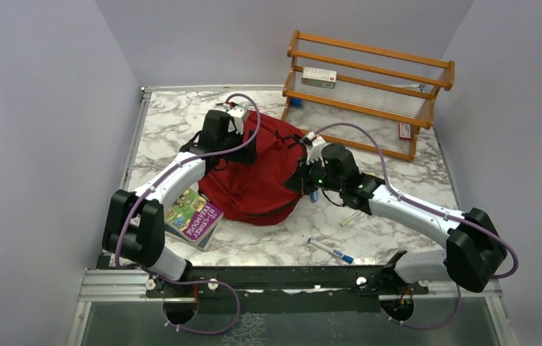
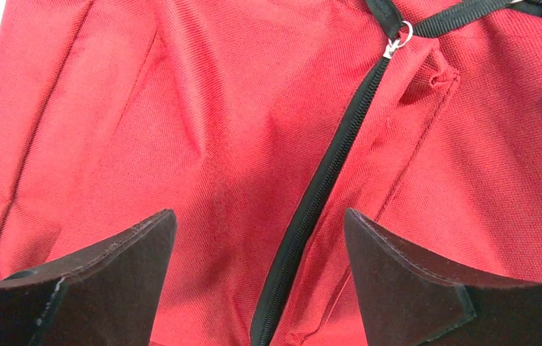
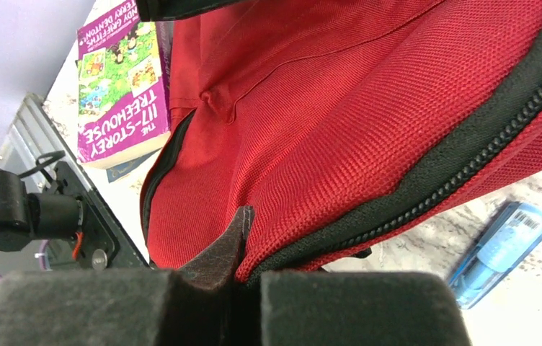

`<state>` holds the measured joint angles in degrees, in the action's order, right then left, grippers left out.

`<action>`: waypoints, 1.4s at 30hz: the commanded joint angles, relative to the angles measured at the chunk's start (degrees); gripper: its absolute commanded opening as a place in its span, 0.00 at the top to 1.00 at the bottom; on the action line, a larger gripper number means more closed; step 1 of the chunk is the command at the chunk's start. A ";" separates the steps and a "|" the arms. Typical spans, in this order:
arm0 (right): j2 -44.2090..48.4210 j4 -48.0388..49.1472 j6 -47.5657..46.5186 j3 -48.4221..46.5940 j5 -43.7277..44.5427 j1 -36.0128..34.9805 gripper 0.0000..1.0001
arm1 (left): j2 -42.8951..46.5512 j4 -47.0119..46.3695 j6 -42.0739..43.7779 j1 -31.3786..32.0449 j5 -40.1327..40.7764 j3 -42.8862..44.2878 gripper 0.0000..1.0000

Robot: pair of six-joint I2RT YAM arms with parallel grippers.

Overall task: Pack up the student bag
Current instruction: Move the student bag to the center of the board.

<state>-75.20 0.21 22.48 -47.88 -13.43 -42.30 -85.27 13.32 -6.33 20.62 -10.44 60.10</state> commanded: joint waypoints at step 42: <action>1.47 -17.18 0.43 -8.19 31.59 -0.24 0.35 | -10.38 9.09 3.37 8.03 12.80 6.59 0.39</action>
<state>-71.61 -13.50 29.54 -51.29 9.47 -42.30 -99.35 21.69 -1.10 27.24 0.36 66.26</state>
